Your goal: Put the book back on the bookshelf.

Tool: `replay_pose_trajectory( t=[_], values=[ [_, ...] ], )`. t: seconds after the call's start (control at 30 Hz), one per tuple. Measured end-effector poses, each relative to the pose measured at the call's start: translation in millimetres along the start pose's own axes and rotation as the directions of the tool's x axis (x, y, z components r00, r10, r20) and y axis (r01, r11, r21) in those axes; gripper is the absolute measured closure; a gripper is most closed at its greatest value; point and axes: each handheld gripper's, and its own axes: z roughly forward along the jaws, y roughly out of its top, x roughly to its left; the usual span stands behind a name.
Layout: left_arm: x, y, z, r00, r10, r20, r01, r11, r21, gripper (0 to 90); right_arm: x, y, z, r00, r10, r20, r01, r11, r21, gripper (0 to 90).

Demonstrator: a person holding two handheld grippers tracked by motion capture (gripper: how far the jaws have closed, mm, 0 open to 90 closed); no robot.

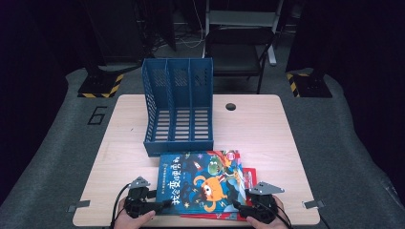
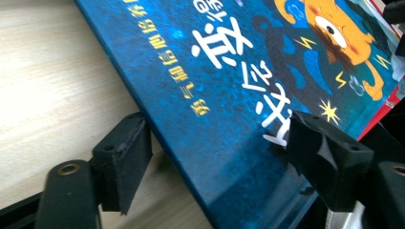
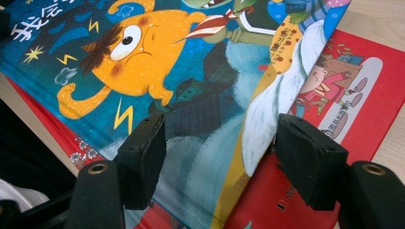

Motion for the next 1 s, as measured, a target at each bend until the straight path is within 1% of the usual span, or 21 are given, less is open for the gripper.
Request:
replay_pose_trajectory(
  t=[0.03,0.1,0.13,0.17,0.2,0.23,0.27,0.33,0.37,0.4,0.53,0.6,0.63,0.67,0.73,0.77,0.9,1.0],
  values=[
    [-0.3,-0.5,0.3,1.0,-0.008,0.004,0.008,1.0,0.002,22.7,-0.2,0.0,0.0,1.0,0.002,-0.001,-0.002,1.0,-0.001,34.6],
    [-1.8,-1.7,1.8,0.9999,-0.014,0.004,0.014,0.9998,-0.011,22.1,0.1,-0.2,0.0,1.0,0.004,0.001,-0.004,1.0,-0.002,34.7],
    [-2.2,-1.7,2.1,1.0,-0.006,0.001,0.006,1.0,-0.007,21.4,0.4,-0.2,0.0,1.0,0.003,0.003,-0.003,1.0,-0.002,34.7],
    [-3.2,-1.6,2.4,1.0,-0.008,0.003,0.008,1.0,0.002,18.9,0.7,-0.2,-0.1,1.0,0.002,0.004,-0.002,1.0,0.001,34.7],
    [-4.0,-1.7,5.0,0.9998,0.017,0.01,-0.017,0.9996,0.023,17.0,0.7,-0.1,-0.1,1.0,0.002,0.003,-0.002,1.0,0.002,34.7],
    [-4.0,-1.7,5.0,0.9998,0.017,0.01,-0.017,0.9996,0.023,14.7,0.7,-0.1,-0.1,1.0,0.002,0.003,-0.002,1.0,0.002,34.7],
    [-5.2,-1.8,6.8,0.9997,0.017,0.017,-0.018,0.9993,0.032,14.7,0.6,-0.1,-0.2,1.0,0.003,0.003,-0.003,1.0,0.002,34.9],
    [-8.8,-2.6,10.0,0.9992,0.036,0.018,-0.037,0.9981,0.05,10.7,0.3,-0.1,0.0,1.0,0.005,0.002,-0.005,1.0,0.0,35.1],
    [-10.5,-2.7,11.7,0.9984,0.054,0.017,-0.055,0.9965,0.064,6.8,-0.3,-0.1,-0.2,1.0,0.004,-0.002,-0.004,1.0,-0.001,35.3],
    [-11.8,-3.3,12.8,0.9989,0.045,0.01,-0.046,0.9975,0.055,6.6,-0.5,-0.1,-0.3,1.0,0.003,-0.003,-0.003,1.0,0.0,35.4],
    [-10.1,-2.7,13.2,0.999,0.042,0.017,-0.043,0.9974,0.059,7.2,-1.0,-0.2,-0.4,1.0,0.004,-0.006,-0.004,1.0,0.0,35.8],
    [-9.1,-3.4,13.3,0.9992,0.025,0.03,-0.027,0.9981,0.056,8.9,-1.2,-0.4,-0.4,0.9999,0.012,-0.007,-0.012,1.0,-0.006,35.9],
    [-7.7,-3.5,12.9,0.9987,0.026,0.045,-0.028,0.9977,0.062,8.9,-1.0,-0.5,-0.5,0.9999,0.014,-0.007,-0.014,1.0,-0.005,35.9],
    [-7.0,-4.1,13.4,0.9986,0.021,0.049,-0.023,0.9983,0.053,10.0,-1.1,-0.5,-0.5,0.9999,0.012,-0.006,-0.012,1.0,-0.005,35.9],
    [-6.4,-4.9,13.3,0.9986,0.024,0.048,-0.026,0.9987,0.045,10.2,-1.0,-0.4,-0.4,0.9999,0.013,-0.006,-0.013,1.0,-0.005,35.9],
    [-7.0,-5.3,13.3,0.9987,0.018,0.049,-0.02,0.9989,0.042,10.2,-1.0,-0.4,-0.4,0.9999,0.013,-0.006,-0.013,1.0,-0.005,35.9],
    [-6.7,-5.6,12.8,0.9981,0.016,0.059,-0.019,0.9987,0.048,10.2,-1.1,-0.4,-0.4,0.9999,0.013,-0.007,-0.013,1.0,-0.005,35.9],
    [-6.3,-5.5,13.1,0.9983,0.019,0.055,-0.021,0.9989,0.043,10.4,-1.2,-0.5,-0.4,0.9999,0.012,-0.008,-0.012,1.0,-0.006,35.9]
  ],
)
